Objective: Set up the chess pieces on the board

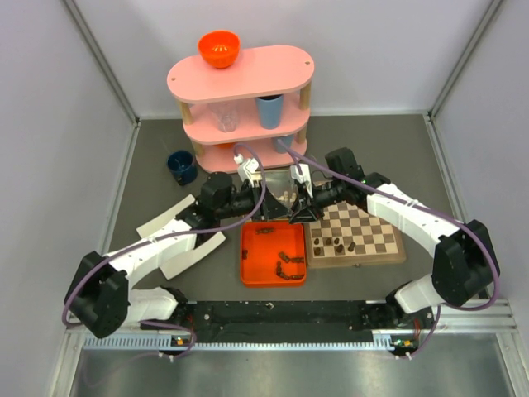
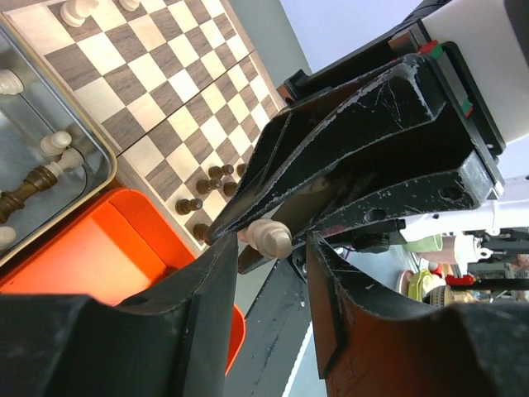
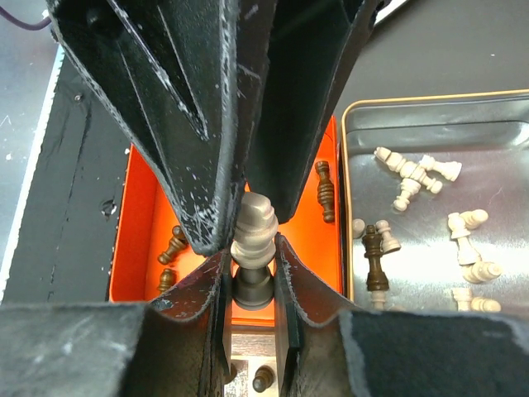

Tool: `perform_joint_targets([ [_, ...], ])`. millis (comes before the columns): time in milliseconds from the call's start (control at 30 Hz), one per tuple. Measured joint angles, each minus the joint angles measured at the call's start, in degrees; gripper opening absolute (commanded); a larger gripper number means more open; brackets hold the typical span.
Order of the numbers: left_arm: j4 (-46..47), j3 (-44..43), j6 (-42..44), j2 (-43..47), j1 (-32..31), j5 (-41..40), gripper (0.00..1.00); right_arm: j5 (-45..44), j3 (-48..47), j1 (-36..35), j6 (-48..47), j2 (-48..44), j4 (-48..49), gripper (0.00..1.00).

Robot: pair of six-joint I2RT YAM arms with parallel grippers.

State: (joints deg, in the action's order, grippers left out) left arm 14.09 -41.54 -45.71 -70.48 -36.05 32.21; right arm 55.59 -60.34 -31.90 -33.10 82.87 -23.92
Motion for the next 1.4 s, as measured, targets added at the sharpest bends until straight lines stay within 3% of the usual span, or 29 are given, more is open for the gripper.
perform_joint_targets([
  [200, -3.0, -2.3, 2.3, -1.4, -1.2, -1.3, 0.33, 0.0, 0.0, 0.0, -0.4, 0.0, -0.7, 0.07],
  [433, -5.6, -3.7, 4.5, -1.5, -1.7, -2.1, 0.03, -0.2, 0.0, 0.0, -0.4, 0.0, -1.2, 0.07],
  [667, -6.2, -4.1, 5.7, -1.6, -1.8, -2.1, 0.00, -0.2, 0.0, 0.0, -0.7, 0.0, -1.4, 0.15],
  [733, -6.3, -4.1, 5.9, -1.6, -1.8, -2.1, 0.00, -0.2, 0.0, 0.0, -0.8, 0.0, -1.5, 0.21],
  [933, -7.3, -4.1, 7.3, -1.4, -1.9, -3.6, 0.00, -0.1, 0.0, 0.0, -0.7, 0.0, -2.3, 0.67],
  [1033, -8.4, -4.1, 8.3, -1.0, -1.9, -4.9, 0.00, -0.5, -0.1, 0.0, -1.3, 0.0, -3.5, 0.81],
  [1167, -9.7, -4.1, 9.6, -0.2, -1.9, -6.5, 0.00, -2.2, -0.9, 0.0, -3.7, 0.0, -6.9, 0.89],
  [1400, -12.8, -6.0, 12.6, 0.3, -1.9, -8.7, 0.00, -4.7, -3.1, 1.9, -9.3, -0.7, -13.2, 0.90],
])
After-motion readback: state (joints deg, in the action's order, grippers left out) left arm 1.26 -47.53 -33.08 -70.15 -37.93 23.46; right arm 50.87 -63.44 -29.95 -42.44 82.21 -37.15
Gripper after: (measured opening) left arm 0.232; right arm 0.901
